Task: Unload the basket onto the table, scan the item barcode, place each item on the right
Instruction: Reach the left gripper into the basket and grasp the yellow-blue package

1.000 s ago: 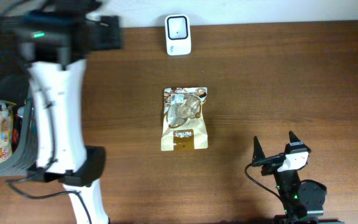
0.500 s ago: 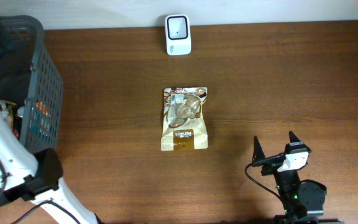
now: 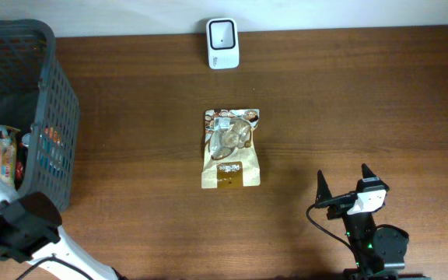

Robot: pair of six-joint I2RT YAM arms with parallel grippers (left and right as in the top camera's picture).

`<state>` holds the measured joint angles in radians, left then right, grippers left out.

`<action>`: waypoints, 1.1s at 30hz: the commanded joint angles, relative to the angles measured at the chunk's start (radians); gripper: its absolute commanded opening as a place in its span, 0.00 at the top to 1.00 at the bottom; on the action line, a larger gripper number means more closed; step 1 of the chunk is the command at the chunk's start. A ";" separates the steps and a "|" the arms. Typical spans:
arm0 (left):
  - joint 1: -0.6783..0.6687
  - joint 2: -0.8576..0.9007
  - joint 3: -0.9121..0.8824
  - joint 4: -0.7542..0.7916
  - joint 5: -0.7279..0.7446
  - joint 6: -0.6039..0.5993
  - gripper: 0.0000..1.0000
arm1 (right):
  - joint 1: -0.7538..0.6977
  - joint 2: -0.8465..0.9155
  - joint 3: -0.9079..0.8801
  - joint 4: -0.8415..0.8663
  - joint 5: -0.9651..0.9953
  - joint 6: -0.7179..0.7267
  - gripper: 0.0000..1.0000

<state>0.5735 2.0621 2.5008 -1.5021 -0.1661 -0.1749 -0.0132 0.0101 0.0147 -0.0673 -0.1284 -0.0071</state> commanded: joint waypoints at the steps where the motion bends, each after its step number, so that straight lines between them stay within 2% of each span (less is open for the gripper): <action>1: -0.002 -0.020 -0.210 0.076 -0.166 -0.012 0.01 | 0.001 -0.006 -0.009 -0.002 0.006 0.000 0.02; 3: -0.002 -0.020 -0.314 0.134 -0.245 -0.053 0.01 | 0.001 -0.006 -0.009 -0.002 0.006 0.000 0.01; 7: -0.004 -0.020 -0.484 0.273 -0.341 -0.056 0.01 | 0.001 -0.006 -0.009 -0.002 0.006 0.000 0.01; 12: -0.011 -0.020 -0.603 0.449 -0.348 -0.067 0.01 | 0.001 -0.006 -0.009 -0.002 0.006 0.000 0.02; 19: -0.047 -0.019 -0.714 0.648 -0.347 -0.236 0.01 | 0.001 -0.006 -0.009 -0.002 0.006 0.000 0.02; 23: -0.079 -0.019 -0.788 0.779 -0.351 -0.287 0.01 | 0.001 -0.006 -0.009 -0.002 0.006 0.000 0.02; 26: -0.081 -0.019 -0.804 0.816 -0.359 -0.316 0.01 | 0.001 -0.006 -0.009 -0.002 0.006 0.000 0.02; 30: -0.071 -0.018 -0.804 0.816 -0.480 -0.348 0.01 | 0.001 -0.006 -0.009 -0.002 0.006 0.000 0.02; 33: -0.064 -0.016 -0.810 0.811 -0.504 -0.348 0.01 | 0.001 -0.006 -0.009 -0.002 0.006 0.000 0.02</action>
<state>0.4973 2.0617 1.7058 -0.6910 -0.5903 -0.4953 -0.0132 0.0101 0.0147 -0.0677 -0.1284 -0.0078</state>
